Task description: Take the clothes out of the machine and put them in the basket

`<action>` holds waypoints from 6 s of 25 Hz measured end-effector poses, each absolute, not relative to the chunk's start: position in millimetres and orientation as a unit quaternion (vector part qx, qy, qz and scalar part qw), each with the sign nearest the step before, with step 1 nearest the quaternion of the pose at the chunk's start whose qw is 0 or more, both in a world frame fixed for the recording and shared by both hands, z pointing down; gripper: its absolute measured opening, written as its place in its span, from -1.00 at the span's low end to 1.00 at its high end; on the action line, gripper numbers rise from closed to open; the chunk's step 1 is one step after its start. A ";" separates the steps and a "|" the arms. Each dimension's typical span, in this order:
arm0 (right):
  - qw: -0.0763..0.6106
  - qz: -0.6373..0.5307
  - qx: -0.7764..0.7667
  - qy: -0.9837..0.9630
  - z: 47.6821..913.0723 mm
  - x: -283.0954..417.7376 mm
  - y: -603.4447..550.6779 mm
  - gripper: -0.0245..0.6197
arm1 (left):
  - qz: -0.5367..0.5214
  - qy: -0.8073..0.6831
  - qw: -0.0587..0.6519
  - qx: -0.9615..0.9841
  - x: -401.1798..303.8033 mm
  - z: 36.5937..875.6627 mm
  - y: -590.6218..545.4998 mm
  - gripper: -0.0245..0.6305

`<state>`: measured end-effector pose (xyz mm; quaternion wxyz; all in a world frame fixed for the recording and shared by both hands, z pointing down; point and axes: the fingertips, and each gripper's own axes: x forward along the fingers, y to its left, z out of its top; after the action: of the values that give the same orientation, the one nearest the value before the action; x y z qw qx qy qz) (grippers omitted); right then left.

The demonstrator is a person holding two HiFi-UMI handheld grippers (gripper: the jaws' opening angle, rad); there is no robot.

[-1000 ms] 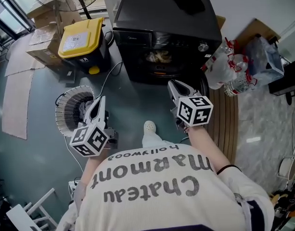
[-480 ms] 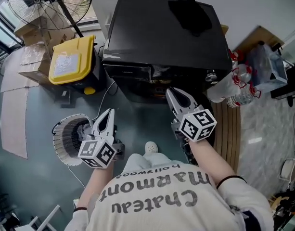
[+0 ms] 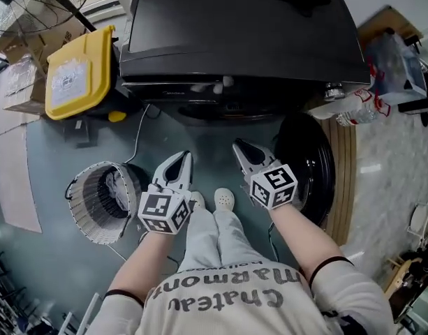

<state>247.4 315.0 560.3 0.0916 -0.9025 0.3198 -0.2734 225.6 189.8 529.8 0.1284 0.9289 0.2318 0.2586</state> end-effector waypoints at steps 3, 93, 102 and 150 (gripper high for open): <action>0.081 -0.286 -0.908 0.295 616.7 258.4 313.9 -0.78 | 0.278 0.232 0.115 0.925 234.6 581.4 203.4 -0.90; 0.058 -0.386 -0.907 0.162 695.5 336.9 351.9 -0.76 | 0.284 0.309 0.198 0.886 261.6 574.9 260.1 -0.90; 0.074 -0.387 -0.892 0.221 593.7 290.6 339.4 -0.77 | 0.268 0.311 0.166 0.897 248.9 471.7 249.1 -0.90; 0.152 0.023 -0.920 0.360 83.8 267.7 360.1 -0.77 | 0.041 0.254 0.086 0.962 247.3 132.4 255.2 -0.90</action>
<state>267.7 360.1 83.8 0.1516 -0.9203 0.3600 0.0233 247.3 255.2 132.4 0.0862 0.9625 0.2539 0.0413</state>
